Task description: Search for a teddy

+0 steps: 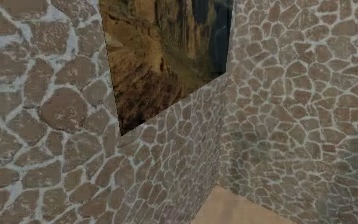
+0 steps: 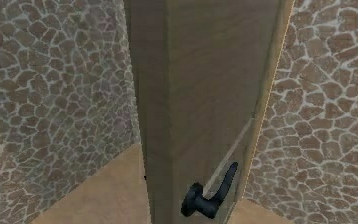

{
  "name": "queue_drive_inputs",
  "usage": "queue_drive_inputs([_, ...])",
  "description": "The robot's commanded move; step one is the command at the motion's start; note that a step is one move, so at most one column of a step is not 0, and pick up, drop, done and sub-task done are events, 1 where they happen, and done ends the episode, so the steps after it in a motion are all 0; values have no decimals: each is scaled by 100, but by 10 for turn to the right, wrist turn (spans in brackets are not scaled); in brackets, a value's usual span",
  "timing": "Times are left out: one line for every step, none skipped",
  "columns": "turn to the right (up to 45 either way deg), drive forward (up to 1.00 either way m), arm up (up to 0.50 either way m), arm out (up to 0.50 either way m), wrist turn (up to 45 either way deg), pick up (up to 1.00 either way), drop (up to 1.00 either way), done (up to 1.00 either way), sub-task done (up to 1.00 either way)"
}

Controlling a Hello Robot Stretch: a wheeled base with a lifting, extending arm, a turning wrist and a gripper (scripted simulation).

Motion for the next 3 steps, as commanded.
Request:
queue_drive_inputs([300, 0, 0, 0, 0, 0, 0, 0, 0])
queue_drive_inputs([0, 45, 0, 0, 0, 0, 0, 0, 0])
queue_drive_inputs([270, 0, 0, 0, 0, 0, 0, 0, 0])
